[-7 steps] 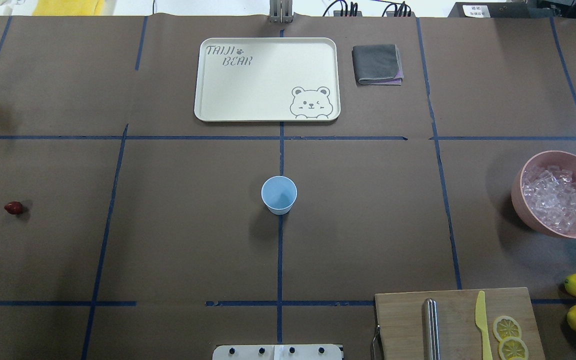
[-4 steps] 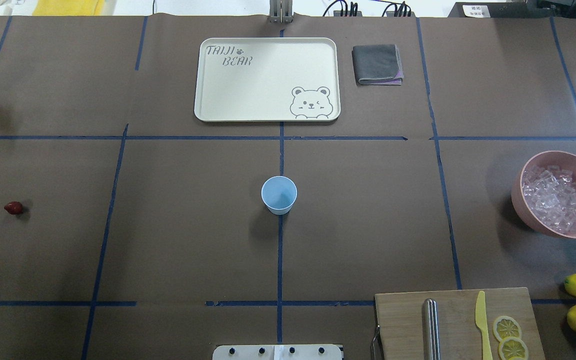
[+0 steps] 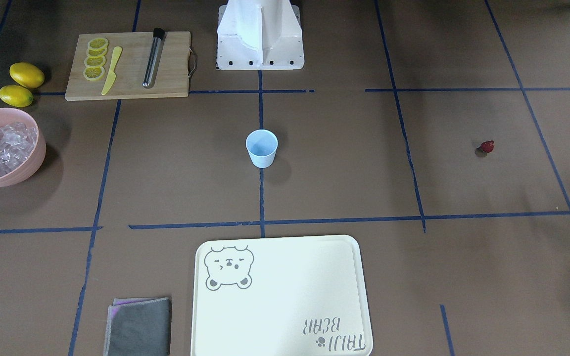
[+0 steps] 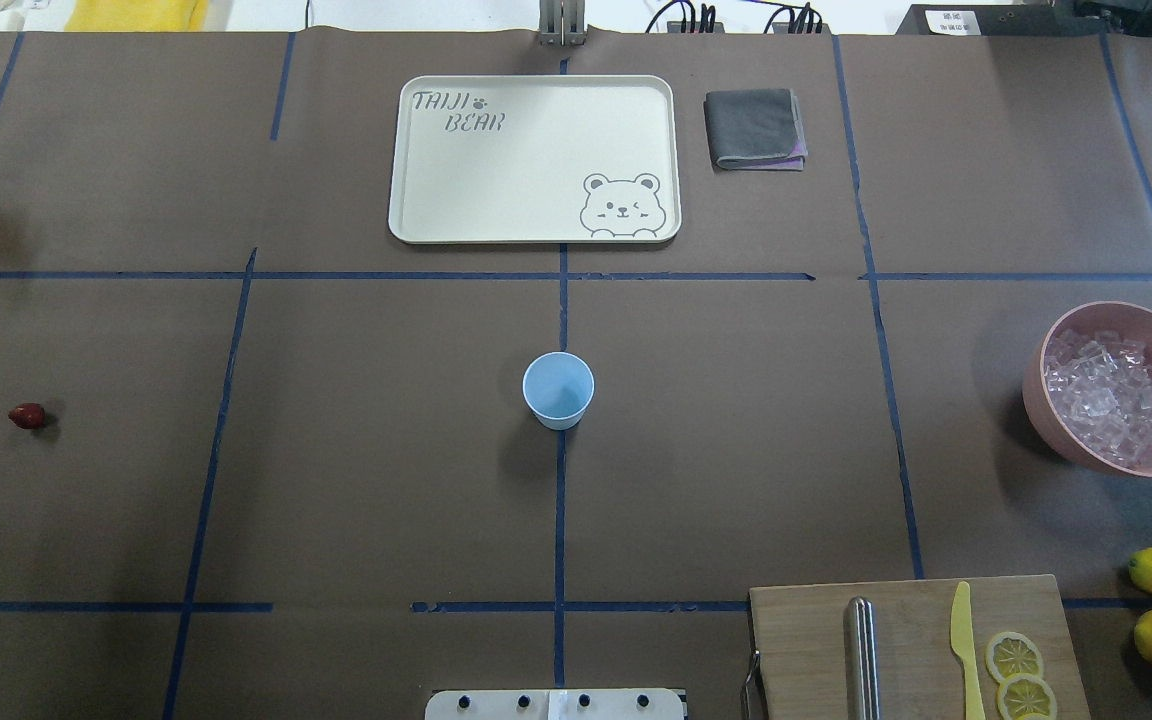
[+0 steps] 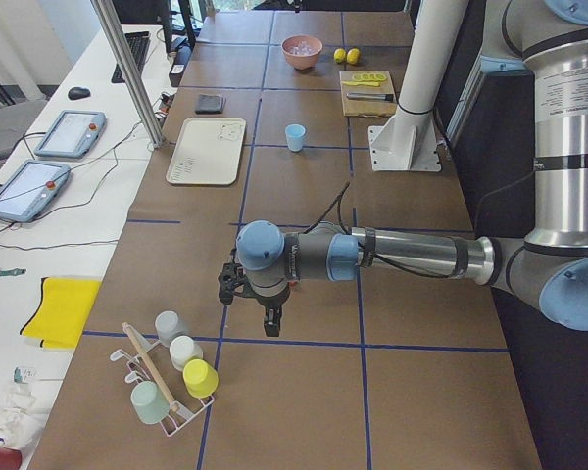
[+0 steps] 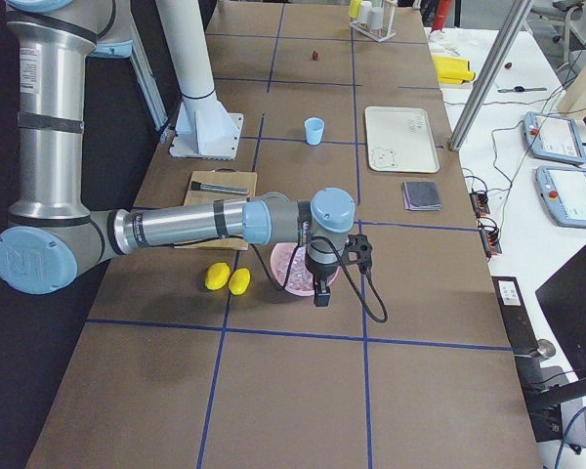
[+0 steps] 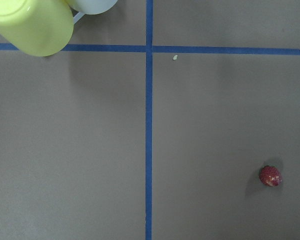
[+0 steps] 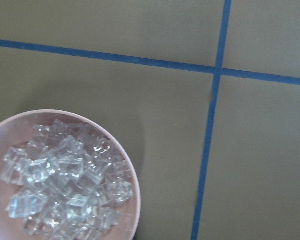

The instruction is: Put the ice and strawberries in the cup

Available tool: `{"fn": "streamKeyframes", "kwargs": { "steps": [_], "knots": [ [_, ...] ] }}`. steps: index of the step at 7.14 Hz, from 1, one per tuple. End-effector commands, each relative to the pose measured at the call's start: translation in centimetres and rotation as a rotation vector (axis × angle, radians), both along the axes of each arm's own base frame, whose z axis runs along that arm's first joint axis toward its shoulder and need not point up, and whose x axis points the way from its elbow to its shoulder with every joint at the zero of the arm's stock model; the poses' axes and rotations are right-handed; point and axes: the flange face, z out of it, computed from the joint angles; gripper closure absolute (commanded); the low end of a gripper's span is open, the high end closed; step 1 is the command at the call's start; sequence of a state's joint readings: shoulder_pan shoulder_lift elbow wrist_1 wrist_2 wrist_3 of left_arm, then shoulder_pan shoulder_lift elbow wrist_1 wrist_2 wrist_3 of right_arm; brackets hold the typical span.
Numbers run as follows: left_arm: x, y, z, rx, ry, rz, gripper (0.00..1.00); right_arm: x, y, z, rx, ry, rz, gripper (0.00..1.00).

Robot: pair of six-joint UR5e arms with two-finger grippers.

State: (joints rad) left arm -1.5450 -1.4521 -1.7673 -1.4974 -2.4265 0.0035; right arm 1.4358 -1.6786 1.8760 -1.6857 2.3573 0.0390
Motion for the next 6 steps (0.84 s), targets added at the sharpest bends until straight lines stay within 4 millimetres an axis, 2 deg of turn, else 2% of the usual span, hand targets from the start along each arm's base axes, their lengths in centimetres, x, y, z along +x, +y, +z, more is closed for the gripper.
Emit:
{"fn": "streamKeyframes", "kwargs": {
  "steps": [1, 2, 3, 4, 6],
  "knots": [
    [0.1, -0.1, -0.2, 0.014, 0.001, 0.001, 0.00, -5.3, 2.5, -5.8, -0.069, -0.009, 0.047, 0.04],
    [0.1, -0.1, -0.2, 0.016, 0.001, 0.001, 0.00, -6.0, 3.9, -4.8, -0.024, -0.010, 0.005, 0.09],
    [0.1, -0.2, -0.4, 0.020, 0.001, 0.001, 0.00, -5.7, 6.6, -1.9, 0.104, 0.017, -0.040, 0.12],
    [0.1, -0.2, -0.6, 0.023, 0.001, 0.001, 0.00, -6.8, 7.4, -0.8, 0.166, 0.024, -0.070, 0.13],
    [0.1, -0.2, -1.0, 0.031, 0.001, 0.001, 0.00, -9.1, 6.5, -1.4, 0.196, 0.045, -0.109, 0.13]
  ]
}}
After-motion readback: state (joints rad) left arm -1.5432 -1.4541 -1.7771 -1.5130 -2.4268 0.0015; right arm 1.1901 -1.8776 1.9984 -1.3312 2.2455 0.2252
